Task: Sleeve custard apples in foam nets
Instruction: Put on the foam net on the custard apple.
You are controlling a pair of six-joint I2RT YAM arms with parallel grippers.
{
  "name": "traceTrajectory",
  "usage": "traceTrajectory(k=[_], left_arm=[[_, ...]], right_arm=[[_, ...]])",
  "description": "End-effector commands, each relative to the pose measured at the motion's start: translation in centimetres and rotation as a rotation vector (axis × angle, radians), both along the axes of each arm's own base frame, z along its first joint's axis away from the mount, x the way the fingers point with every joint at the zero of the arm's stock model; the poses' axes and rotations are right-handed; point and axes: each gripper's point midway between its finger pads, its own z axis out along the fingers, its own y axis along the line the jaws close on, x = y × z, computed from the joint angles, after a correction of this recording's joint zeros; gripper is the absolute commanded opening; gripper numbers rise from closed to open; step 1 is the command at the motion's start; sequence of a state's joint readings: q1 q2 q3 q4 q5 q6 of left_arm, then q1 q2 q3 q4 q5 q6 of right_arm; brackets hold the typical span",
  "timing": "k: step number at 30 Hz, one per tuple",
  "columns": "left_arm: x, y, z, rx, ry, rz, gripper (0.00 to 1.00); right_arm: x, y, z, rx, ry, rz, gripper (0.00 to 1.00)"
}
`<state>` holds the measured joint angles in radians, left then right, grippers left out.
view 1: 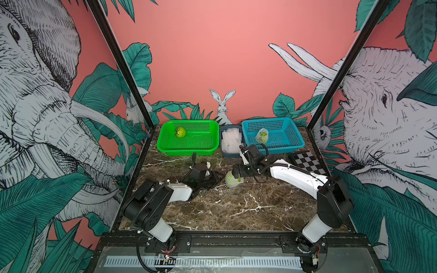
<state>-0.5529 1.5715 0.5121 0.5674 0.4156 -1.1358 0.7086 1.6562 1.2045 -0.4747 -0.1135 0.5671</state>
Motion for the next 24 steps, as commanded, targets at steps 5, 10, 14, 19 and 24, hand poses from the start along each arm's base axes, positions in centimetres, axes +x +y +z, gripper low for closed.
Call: traceTrajectory(k=[5,10,14,19,24], left_arm=[[-0.1,-0.1,0.4,-0.005,-0.026,-0.014,0.34],[-0.1,-0.1,0.2,0.002,-0.021,-0.017,0.34],[-0.2,-0.2,-0.3,-0.002,-0.012,-0.021,0.33],[-0.3,-0.2,-0.8,-0.009,-0.005,-0.016,0.33],[-0.4,0.0,-1.2,-0.010,0.000,-0.009,0.33]], right_arm=[[0.3,2.4,-0.7,0.125,0.057,-0.056,0.99],[0.3,2.4,-1.8,0.102,0.092,-0.072,0.97],[0.1,2.9,-2.8,0.077,0.128,-0.064,0.95],[0.1,2.9,-3.4,0.036,0.132,-0.065,0.93],[0.0,2.6,-4.4,-0.048,0.122,-0.045,0.90]])
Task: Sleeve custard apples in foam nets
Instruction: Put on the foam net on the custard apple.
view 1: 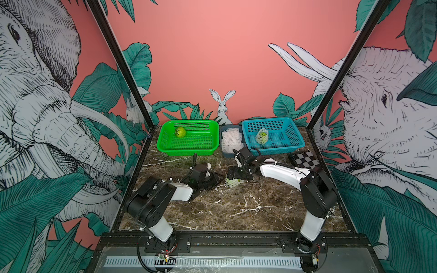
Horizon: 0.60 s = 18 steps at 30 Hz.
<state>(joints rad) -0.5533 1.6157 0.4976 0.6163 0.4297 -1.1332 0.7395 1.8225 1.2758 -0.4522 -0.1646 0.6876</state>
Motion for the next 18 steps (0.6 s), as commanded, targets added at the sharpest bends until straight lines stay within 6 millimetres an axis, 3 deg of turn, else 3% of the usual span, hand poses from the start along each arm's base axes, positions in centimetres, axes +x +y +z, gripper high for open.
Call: traceTrajectory(k=[1,2,18], left_arm=[[-0.3,0.2,-0.2,-0.010,-0.007,0.008,0.33],[-0.4,0.3,-0.2,-0.009,-0.006,0.010,0.32],[-2.2,2.2,-0.9,0.024,0.008,0.047,0.32]], right_arm=[[-0.3,-0.7,-1.2,-0.101,-0.004,0.018,0.90],[0.3,-0.1,-0.5,-0.102,-0.025,0.028,0.90],[-0.1,0.1,-3.3,-0.363,-0.084,0.180,0.86]])
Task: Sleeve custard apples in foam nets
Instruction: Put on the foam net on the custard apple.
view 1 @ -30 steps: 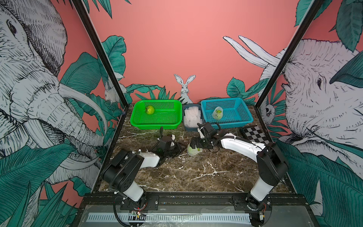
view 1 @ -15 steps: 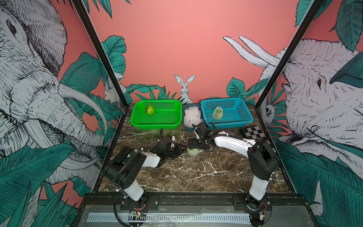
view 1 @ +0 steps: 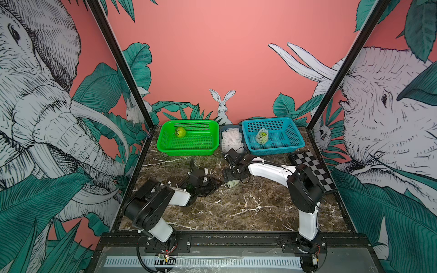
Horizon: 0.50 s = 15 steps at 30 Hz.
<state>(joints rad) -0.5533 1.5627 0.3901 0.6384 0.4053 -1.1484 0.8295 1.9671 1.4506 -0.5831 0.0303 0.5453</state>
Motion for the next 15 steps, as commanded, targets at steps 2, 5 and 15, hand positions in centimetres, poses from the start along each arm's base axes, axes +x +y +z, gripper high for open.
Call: traceTrajectory(k=[2,5,15], left_arm=[[-0.2,0.7,0.6,0.010,-0.025,0.020,0.32],[-0.5,1.0,0.6,0.020,-0.024,0.024,0.32],[-0.8,1.4,0.7,0.032,-0.027,0.030,0.32]], right_arm=[[-0.7,-1.6,-2.1,-0.168,-0.003,0.053,0.86],[-0.9,-1.4,-2.5,-0.209,-0.008,0.085,0.87],[-1.4,-1.2,-4.1,-0.232,0.010,0.110,0.88]])
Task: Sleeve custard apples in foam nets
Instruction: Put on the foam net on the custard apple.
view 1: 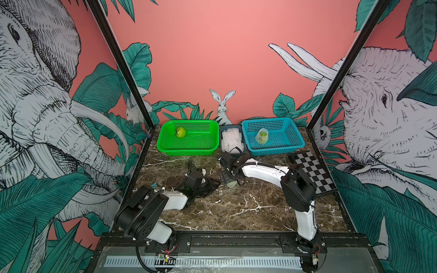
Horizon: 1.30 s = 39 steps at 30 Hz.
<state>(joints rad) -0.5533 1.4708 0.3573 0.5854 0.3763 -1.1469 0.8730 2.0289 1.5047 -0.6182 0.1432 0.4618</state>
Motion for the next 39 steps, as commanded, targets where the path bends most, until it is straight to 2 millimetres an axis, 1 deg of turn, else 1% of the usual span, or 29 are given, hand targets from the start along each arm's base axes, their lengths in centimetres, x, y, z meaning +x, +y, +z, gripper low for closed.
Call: traceTrajectory(k=[1,4,9,13,17,20,26,28,32,37,39], left_arm=[[-0.2,0.6,-0.1,0.021,-0.012,0.009,0.32],[-0.3,0.7,-0.1,0.025,-0.012,0.013,0.32],[-0.2,0.7,-0.1,0.026,-0.013,0.011,0.32],[-0.1,0.6,0.0,0.022,-0.015,0.011,0.32],[-0.1,0.6,0.1,0.022,-0.017,0.011,0.32],[-0.1,0.6,0.2,0.020,-0.018,0.012,0.32],[0.0,0.5,0.4,0.017,-0.022,0.009,0.32],[0.0,0.4,0.6,0.015,-0.026,0.008,0.32],[0.0,0.5,0.6,0.016,-0.026,0.010,0.32],[0.0,0.4,0.7,0.015,-0.028,0.008,0.32],[0.0,0.4,0.7,0.015,-0.027,0.007,0.32]], right_arm=[[-1.6,-1.6,-3.2,-0.111,0.072,0.021,0.88],[-1.9,-1.9,-3.8,-0.125,0.076,0.029,0.88],[-1.5,-1.8,-3.0,-0.118,0.048,0.034,0.90],[-1.5,-1.9,-3.3,-0.145,0.050,0.051,0.91],[-1.4,-2.0,-3.0,-0.151,0.043,0.055,0.92],[-1.2,-1.8,-2.0,-0.129,0.027,0.058,0.93],[-0.4,-1.0,2.1,-0.072,-0.042,0.064,0.96],[-0.2,-0.9,3.0,-0.071,-0.055,0.068,0.97],[0.0,-0.7,4.1,-0.057,-0.067,0.083,0.99],[0.0,-0.6,4.8,-0.047,-0.069,0.087,0.99],[0.0,-0.8,5.6,-0.037,-0.086,0.079,0.99]])
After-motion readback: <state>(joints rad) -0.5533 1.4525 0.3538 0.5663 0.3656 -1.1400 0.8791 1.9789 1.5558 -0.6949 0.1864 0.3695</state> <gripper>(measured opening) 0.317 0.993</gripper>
